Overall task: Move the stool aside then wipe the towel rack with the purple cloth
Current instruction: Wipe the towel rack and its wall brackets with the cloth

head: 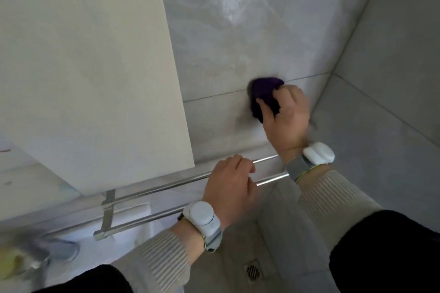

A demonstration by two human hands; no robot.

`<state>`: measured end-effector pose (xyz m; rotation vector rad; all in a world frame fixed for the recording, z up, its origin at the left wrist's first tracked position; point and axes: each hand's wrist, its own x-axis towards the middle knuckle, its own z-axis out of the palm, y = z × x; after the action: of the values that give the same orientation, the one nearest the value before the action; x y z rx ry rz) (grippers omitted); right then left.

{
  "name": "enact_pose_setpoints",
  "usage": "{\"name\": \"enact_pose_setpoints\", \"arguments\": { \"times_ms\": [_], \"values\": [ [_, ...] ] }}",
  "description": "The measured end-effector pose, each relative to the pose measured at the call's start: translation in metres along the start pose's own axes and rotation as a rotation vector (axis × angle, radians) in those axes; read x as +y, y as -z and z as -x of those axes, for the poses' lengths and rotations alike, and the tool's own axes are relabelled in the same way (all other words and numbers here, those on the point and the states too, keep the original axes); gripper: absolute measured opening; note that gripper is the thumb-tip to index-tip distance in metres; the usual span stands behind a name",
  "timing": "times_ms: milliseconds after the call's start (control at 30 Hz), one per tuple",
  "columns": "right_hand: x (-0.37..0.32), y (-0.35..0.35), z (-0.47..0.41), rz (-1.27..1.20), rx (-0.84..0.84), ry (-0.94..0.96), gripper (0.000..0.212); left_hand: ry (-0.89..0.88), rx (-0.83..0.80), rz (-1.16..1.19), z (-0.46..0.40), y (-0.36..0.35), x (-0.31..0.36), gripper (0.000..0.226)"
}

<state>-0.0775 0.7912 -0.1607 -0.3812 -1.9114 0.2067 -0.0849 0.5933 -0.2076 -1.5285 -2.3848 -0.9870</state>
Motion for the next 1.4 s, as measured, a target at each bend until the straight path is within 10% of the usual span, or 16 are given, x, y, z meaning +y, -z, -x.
{"name": "enact_pose_setpoints", "arguments": {
  "times_ms": [333,633,800,1133,1400],
  "values": [
    [-0.025,-0.04,0.088,0.302,-0.741,0.134,0.04,0.061,0.02,-0.06,0.021,0.004,-0.005,0.002],
    [-0.053,0.021,-0.066,-0.265,0.137,-0.188,0.031,0.079,0.009,-0.031,0.022,0.009,0.01,0.007],
    [-0.068,0.013,-0.094,-0.285,0.166,0.002,0.029,0.124,0.038,-0.056,0.017,0.016,0.006,0.012],
    [-0.053,-0.049,0.075,0.084,-0.763,0.56,0.027,0.32,0.008,-0.274,0.035,0.022,-0.002,0.01],
    [0.01,-0.022,0.064,0.196,-0.843,0.345,0.016,0.375,0.024,-0.294,0.041,0.023,0.004,0.011]
  ]
}}
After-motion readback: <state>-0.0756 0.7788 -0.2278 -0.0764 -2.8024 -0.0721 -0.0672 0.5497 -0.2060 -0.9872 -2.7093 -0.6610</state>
